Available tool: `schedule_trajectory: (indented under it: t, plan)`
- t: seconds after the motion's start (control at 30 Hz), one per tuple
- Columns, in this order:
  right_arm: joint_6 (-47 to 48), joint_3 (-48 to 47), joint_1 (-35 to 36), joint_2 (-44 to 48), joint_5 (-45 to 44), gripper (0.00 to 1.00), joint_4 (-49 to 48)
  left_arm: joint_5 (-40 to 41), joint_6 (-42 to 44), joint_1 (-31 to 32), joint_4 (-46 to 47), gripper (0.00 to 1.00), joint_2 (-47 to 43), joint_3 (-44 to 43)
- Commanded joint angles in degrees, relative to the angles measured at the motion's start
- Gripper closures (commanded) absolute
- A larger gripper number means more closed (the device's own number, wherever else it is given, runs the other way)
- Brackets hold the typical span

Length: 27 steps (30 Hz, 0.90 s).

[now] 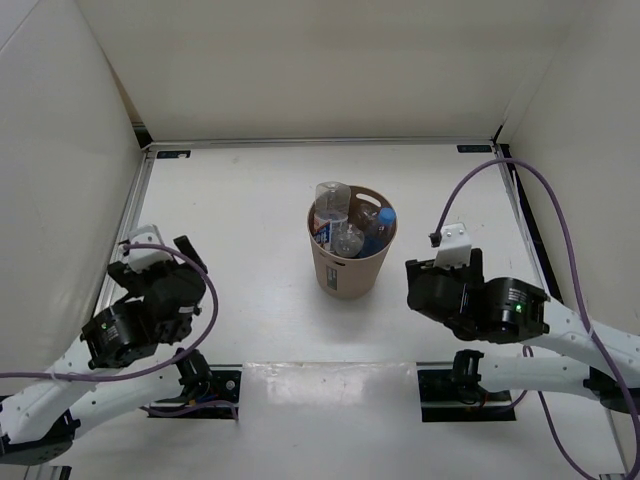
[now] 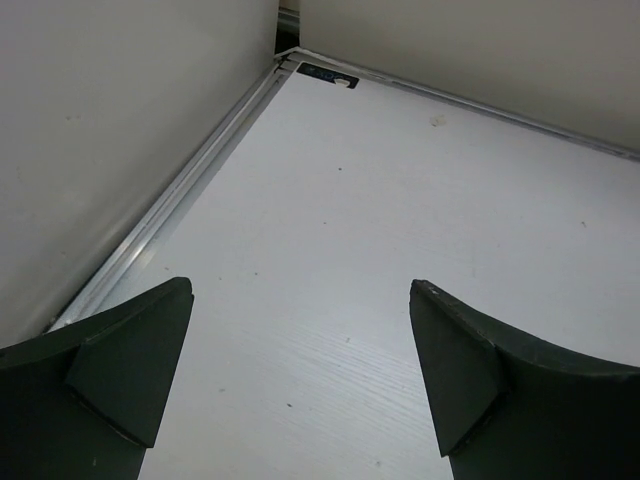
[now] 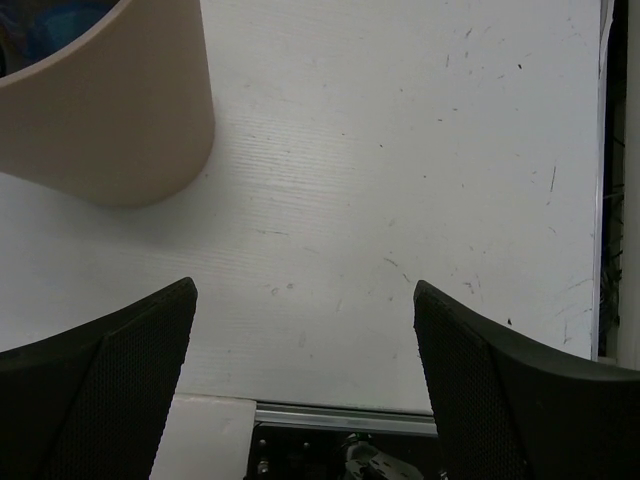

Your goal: Put the plastic bottles in the bin

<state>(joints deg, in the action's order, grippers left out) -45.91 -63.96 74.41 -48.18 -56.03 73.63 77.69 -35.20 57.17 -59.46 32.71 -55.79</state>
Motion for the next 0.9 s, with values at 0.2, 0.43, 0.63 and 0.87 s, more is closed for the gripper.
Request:
schedule_trajectory:
  t: [0.2,0.43,0.63,0.87]
  plan:
    - [-2.9,-1.3,-0.6,4.9,-2.3,0.1,1.9,0.2,-0.8,-0.2,12.3,0.0,-9.6,11.1]
    - [-2.0,0.2,0.7,12.8,-2.2,0.1,-0.2,-9.2,12.5,-0.2,25.2,0.0,-7.9,14.6]
    - [-1.8,0.6,0.6,13.7,-2.1,0.1,-0.3,-17.5,13.5,-2.0,23.3,0.0,3.4,9.5]
    - [-2.4,0.4,1.0,12.2,-2.2,0.1,0.1,-36.7,11.1,-13.0,23.2,0.0,-2.0,10.0]
